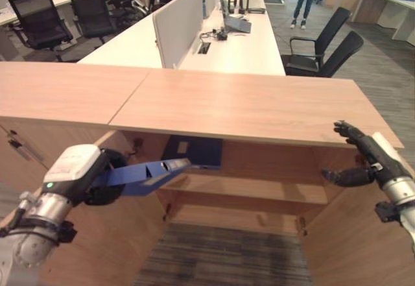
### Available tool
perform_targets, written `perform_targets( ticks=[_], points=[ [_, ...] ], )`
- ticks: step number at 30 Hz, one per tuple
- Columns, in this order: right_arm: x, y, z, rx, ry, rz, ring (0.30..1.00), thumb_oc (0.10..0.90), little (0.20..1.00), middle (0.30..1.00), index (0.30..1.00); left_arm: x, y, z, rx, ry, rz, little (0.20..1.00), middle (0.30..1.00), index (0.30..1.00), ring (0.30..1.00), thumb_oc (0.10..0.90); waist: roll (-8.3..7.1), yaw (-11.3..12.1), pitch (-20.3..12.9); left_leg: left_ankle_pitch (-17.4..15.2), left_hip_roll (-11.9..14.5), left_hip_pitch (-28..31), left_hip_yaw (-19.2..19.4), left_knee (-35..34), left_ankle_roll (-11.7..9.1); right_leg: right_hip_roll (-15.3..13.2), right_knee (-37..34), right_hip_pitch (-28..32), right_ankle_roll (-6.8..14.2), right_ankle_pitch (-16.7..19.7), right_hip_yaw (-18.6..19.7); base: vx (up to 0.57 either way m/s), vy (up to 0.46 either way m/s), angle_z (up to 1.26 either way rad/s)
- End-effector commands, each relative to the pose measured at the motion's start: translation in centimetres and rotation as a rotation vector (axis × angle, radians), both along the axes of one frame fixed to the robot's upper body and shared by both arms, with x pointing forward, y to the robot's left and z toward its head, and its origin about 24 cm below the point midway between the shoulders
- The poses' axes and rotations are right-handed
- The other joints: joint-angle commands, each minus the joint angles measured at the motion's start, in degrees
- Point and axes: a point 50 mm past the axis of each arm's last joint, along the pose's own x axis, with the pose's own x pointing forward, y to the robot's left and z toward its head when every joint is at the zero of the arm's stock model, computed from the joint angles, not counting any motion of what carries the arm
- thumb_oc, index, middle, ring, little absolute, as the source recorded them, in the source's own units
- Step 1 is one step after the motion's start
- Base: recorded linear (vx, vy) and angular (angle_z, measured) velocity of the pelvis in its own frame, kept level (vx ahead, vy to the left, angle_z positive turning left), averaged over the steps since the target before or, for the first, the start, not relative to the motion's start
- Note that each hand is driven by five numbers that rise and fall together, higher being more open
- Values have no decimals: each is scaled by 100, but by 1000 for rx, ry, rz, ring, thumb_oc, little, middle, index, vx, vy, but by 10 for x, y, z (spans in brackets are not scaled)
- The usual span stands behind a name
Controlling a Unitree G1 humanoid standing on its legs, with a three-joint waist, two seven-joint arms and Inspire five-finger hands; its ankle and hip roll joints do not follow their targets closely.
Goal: Put the empty folder in the office cabinet
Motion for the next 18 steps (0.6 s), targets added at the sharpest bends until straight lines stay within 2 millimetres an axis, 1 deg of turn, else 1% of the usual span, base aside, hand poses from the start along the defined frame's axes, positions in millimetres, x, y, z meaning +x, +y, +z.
perform_targets(
  ticks=[1,2,3,4,5,7,8,9,10,11,12,13,14,18],
  points=[
    [20,37,44,43,-187,234,900,800,900,900,900,16,-29,70,82,-397,-172,300,300,300,300,400,-237,58,-392,-431,225,75,-132,-34,-369,-259,-5,-2,460,52,-121,0,0,0],
    [21,43,42,50,-170,266,900,800,900,900,900,17,-33,71,87,-397,-195,300,300,300,300,400,-236,63,-390,-430,227,75,-128,-34,-372,-258,-5,-1,457,53,-129,0,0,0],
    [21,44,42,50,-169,267,900,800,900,900,900,18,-33,71,87,-396,-195,300,300,300,300,400,-238,63,-389,-430,228,75,-127,-34,-373,-258,-5,-1,457,52,-129,0,-8,-5],
    [24,59,36,75,-143,336,900,800,900,900,900,20,-45,71,91,-392,-256,300,300,300,300,400,-238,76,-392,-428,228,78,-124,-34,-375,-257,-5,3,454,54,-133,2,-8,-6],
    [25,68,33,99,-141,366,900,800,900,900,900,21,-52,71,84,-389,-291,300,300,300,300,400,-235,82,-392,-428,233,78,-125,-34,-376,-260,-5,4,449,52,-134,0,-9,-6],
    [28,83,28,155,-147,413,900,800,900,900,900,22,-65,69,46,-374,-362,300,300,300,300,400,-225,86,-389,-426,235,85,-117,-34,-374,-269,-5,7,440,59,-142,0,0,0],
    [29,84,28,156,-147,412,900,800,900,900,900,22,-65,69,46,-372,-363,300,300,300,300,400,-230,89,-387,-427,235,86,-115,-34,-373,-268,-5,7,440,60,-141,0,0,0],
    [30,92,28,177,-158,438,900,800,900,900,900,23,-72,68,34,-356,-402,300,300,300,300,400,-227,92,-381,-426,236,89,-108,-34,-372,-271,-5,7,439,64,-140,0,0,0],
    [31,99,29,183,-169,457,900,800,900,900,900,23,-76,65,21,-340,-430,300,300,300,300,400,-221,89,-379,-425,233,91,-106,-34,-370,-269,-5,6,436,65,-138,0,0,0],
    [32,109,33,143,-197,486,900,800,900,900,900,24,-85,63,-7,-314,-482,300,300,300,300,400,-217,92,-378,-422,234,96,-104,-34,-367,-267,-5,10,431,64,-137,0,0,0],
    [33,114,37,112,-217,504,900,800,900,900,900,23,-90,62,-24,-303,-514,300,300,300,300,400,-215,93,-378,-420,234,97,-104,-34,-364,-267,-5,10,429,68,-138,0,0,0],
    [33,114,37,108,-218,502,900,800,900,900,900,23,-90,62,-26,-302,-515,300,300,300,300,400,-211,96,-373,-420,234,97,-104,-34,-364,-267,-5,10,429,69,-137,0,0,0],
    [34,122,41,91,-236,532,900,800,900,900,900,24,-97,62,-46,-288,-554,300,300,300,300,400,-202,86,-373,-417,234,101,-101,-34,-362,-266,-5,7,426,69,-134,0,0,0],
    [34,135,49,96,-278,584,900,800,900,900,900,25,-111,63,-69,-263,-639,300,300,300,300,400,-187,79,-365,-408,238,99,-103,-34,-363,-263,-5,7,423,74,-125,0,0,0]
  ],
)
